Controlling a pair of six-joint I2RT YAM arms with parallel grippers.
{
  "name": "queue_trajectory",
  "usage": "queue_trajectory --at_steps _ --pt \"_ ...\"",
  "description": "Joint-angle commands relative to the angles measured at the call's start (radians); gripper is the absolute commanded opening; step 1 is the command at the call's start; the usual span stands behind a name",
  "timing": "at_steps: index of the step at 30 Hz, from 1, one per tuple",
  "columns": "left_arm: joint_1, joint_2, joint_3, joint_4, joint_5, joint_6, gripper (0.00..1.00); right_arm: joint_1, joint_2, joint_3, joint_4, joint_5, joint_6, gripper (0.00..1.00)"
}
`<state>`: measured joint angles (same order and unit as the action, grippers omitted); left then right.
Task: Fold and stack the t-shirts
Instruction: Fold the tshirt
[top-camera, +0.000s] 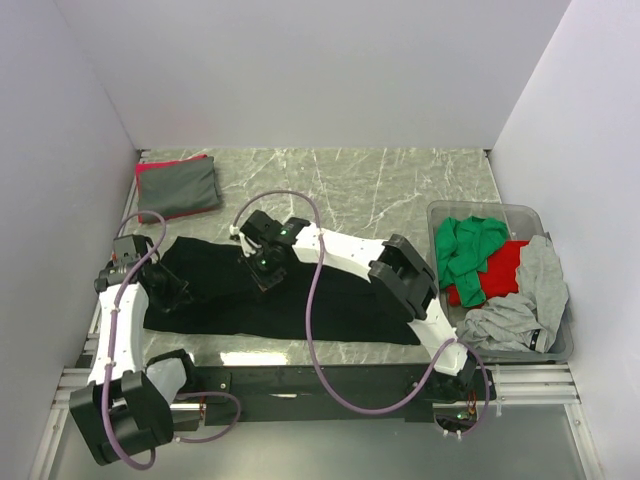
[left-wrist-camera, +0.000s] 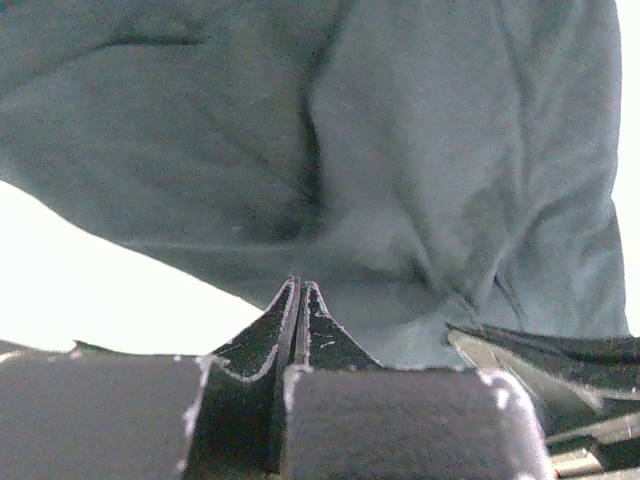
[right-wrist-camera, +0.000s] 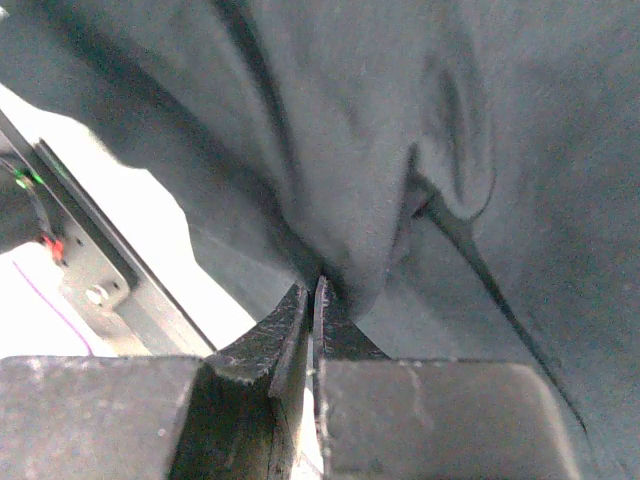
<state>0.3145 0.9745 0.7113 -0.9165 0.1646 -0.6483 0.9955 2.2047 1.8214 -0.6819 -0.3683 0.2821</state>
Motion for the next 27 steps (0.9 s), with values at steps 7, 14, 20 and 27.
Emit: queue_trajectory --at_steps 7,14,20,27 --pt "-0.005 -0.059 0.019 -0.093 -0.106 -0.022 0.00 0.031 -0.060 -0.005 -0.073 -0.014 -0.067 0.00" --pt "-0.011 -0.097 -0.004 -0.108 -0.102 -0.040 0.00 0.046 -0.065 -0.022 -0.087 -0.006 -0.078 0.01" --pt "-0.014 -0.066 0.049 -0.084 -0.071 -0.042 0.00 0.057 -0.105 -0.079 -0.074 0.067 -0.070 0.14" --pt "-0.014 0.058 0.151 0.022 -0.019 -0.056 0.00 0.055 -0.200 -0.157 -0.062 0.160 -0.063 0.36"
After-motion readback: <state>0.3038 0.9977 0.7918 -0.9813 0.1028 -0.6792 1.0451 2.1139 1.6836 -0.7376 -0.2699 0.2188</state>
